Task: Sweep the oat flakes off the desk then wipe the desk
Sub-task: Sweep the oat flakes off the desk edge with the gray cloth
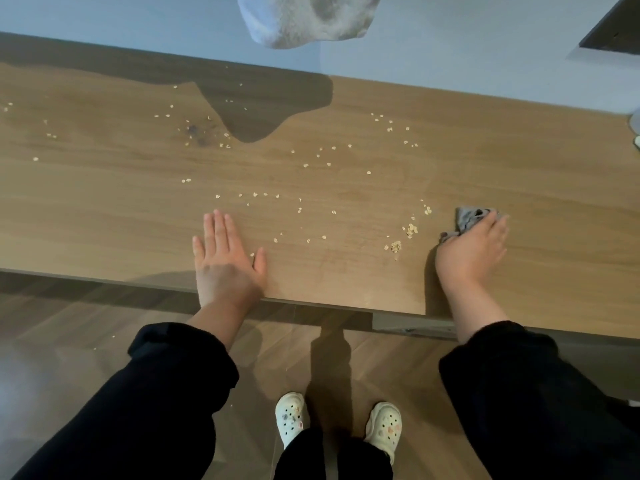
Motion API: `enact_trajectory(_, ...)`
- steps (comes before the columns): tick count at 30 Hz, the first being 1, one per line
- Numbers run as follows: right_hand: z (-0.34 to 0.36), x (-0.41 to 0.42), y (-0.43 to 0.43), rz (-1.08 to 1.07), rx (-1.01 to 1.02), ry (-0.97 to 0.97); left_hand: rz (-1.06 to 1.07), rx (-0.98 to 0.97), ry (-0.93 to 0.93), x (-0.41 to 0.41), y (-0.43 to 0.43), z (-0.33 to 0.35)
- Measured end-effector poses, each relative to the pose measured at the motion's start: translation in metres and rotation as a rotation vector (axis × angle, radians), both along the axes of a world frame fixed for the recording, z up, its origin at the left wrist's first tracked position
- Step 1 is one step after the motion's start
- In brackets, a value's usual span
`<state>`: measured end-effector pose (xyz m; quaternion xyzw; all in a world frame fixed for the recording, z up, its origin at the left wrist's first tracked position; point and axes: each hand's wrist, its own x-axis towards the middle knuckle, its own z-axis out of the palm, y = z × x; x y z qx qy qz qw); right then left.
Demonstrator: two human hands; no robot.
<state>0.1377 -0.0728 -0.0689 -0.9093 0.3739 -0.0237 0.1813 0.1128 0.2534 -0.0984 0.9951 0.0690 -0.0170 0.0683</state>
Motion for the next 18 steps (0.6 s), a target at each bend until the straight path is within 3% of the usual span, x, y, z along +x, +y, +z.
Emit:
enact_trajectory(2,0.003,0.015,0.009,0.063,-0.014,0.031,0.007,0.025,0.032,0.002,-0.003,0.000)
enact_trajectory(7,0.002,0.036,0.036,0.559,-0.001,0.068,0.019,0.006,0.047,0.003,-0.003,0.002)
enact_trajectory(9,0.007,0.034,0.020,0.655,0.048,0.078,0.004,-0.001,0.044,0.003,-0.003,0.004)
enact_trajectory(11,0.010,0.024,-0.002,0.618,0.065,0.068,-0.004,0.001,0.048,0.003,-0.002,0.005)
enact_trajectory(14,0.010,0.001,-0.011,0.390,0.077,0.007,0.005,0.009,0.043,0.002,-0.002,0.006)
enact_trajectory(18,0.001,-0.026,0.042,0.141,0.025,-0.004,-0.002,0.014,0.029,0.001,-0.002,0.004)
